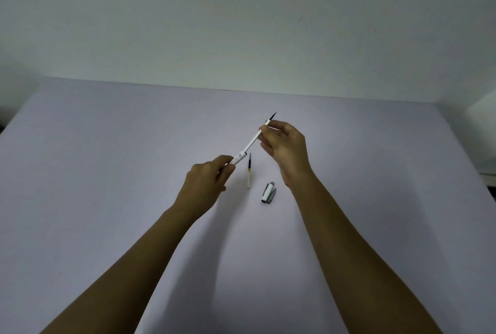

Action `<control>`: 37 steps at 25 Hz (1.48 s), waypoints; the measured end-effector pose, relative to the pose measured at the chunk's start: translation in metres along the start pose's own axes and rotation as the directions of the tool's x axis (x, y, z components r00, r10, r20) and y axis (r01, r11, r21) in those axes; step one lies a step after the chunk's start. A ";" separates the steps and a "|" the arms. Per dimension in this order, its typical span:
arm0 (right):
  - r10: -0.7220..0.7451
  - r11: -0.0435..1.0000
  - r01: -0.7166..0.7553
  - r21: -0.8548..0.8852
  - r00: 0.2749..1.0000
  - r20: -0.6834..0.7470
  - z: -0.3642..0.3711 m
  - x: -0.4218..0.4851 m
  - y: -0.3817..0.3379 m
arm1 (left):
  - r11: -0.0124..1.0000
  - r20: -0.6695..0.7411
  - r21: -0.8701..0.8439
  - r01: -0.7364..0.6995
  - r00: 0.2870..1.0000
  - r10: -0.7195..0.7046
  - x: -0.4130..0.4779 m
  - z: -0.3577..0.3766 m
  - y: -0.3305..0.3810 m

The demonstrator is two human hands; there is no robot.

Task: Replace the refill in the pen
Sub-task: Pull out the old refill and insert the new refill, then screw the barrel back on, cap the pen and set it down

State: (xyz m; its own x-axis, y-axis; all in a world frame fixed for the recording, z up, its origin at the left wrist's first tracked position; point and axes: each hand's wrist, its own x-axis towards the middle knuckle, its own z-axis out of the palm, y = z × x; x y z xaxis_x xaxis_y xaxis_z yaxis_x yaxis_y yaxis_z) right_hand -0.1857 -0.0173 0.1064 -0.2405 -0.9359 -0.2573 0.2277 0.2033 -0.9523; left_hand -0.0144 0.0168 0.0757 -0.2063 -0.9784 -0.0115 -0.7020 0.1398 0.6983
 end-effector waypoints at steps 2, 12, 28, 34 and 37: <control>-0.023 0.999 0.024 -0.024 0.999 0.025 -0.004 -0.003 0.000 | 0.999 -0.001 -0.042 0.027 1.000 -0.027 -0.001 -0.001 0.000; -0.052 0.981 0.064 -0.186 0.996 0.067 -0.012 -0.007 0.017 | 0.998 -0.022 -0.063 0.021 1.000 -0.022 0.000 -0.001 0.002; -0.006 0.598 -0.113 -0.794 0.989 -0.145 -0.082 -0.001 0.135 | 0.980 -0.053 -0.160 0.115 0.991 -0.124 -0.013 0.005 -0.014; 0.033 0.599 -0.136 -0.789 0.989 -0.146 -0.074 0.003 0.147 | 0.977 -0.046 -0.169 0.127 0.989 -0.137 -0.015 0.010 -0.018; 0.054 0.592 -0.160 -0.790 0.986 -0.159 -0.076 0.006 0.146 | 0.978 -0.054 -0.166 0.126 0.989 -0.136 -0.017 0.010 -0.020</control>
State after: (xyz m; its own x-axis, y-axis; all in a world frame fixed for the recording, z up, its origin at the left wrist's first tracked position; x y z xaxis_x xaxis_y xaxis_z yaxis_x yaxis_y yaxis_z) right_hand -0.2254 0.0289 -0.0468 -0.3747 -0.8660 -0.3311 -0.5722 0.4969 -0.6524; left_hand -0.0039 0.0318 0.0552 -0.0716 -0.9951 -0.0677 -0.5997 -0.0113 0.8001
